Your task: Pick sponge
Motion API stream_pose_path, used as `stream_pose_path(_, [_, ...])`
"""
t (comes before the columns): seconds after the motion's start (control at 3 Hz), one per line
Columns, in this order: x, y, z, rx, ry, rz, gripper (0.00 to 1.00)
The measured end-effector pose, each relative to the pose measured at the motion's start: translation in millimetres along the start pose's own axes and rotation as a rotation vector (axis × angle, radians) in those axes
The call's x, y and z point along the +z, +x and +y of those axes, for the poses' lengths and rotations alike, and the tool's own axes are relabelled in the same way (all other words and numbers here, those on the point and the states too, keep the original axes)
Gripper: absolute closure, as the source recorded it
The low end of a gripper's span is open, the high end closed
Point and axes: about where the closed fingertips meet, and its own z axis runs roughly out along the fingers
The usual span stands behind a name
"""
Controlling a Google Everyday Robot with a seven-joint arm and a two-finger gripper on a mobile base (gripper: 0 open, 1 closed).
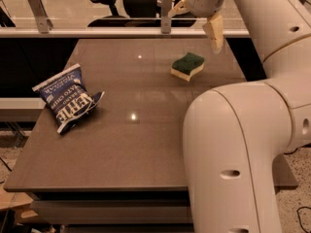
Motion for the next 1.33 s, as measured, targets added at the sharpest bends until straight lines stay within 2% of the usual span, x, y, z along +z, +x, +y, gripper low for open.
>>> stream_pose_path(0.33, [-27, 13, 14, 0.003, 0.008, 0.046, 0.0])
stream_pose_path(0.67, [-40, 22, 24, -0.004, -0.014, 0.092, 0.0])
stream_pose_path(1.33, [-14, 7, 23, -0.07, -0.081, 0.048, 0.0])
